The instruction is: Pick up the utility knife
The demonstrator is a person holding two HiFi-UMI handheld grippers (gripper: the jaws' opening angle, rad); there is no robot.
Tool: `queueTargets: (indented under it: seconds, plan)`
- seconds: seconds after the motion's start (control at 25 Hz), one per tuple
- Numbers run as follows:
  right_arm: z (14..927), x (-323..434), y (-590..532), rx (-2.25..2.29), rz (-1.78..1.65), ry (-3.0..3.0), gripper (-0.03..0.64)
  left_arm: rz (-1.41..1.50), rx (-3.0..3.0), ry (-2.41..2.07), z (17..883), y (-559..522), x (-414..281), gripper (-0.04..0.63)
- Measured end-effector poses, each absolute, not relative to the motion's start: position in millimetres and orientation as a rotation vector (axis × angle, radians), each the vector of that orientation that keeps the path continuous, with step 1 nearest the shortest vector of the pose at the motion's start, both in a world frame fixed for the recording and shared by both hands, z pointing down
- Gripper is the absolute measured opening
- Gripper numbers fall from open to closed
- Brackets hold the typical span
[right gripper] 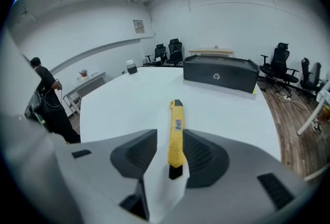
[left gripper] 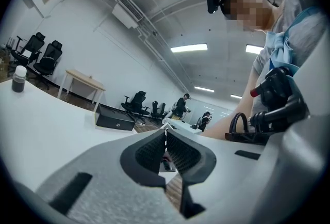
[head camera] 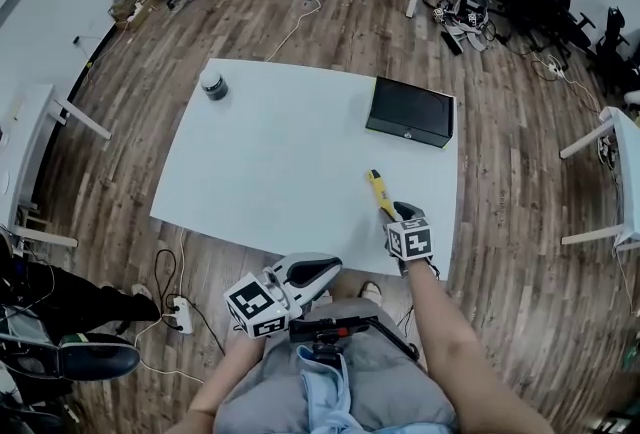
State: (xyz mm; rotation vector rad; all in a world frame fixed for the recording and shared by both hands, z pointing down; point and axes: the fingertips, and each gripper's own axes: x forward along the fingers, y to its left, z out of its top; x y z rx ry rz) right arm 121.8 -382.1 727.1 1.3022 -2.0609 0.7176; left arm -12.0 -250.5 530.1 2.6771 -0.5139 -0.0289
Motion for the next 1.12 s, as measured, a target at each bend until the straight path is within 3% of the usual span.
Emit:
queueTargets:
  seconds: [1.12]
  plan:
    - [764,125,-395,1.232,0.765,-1.830,0.135,-0.039,2.636,-0.528,534,-273,-19,0.020]
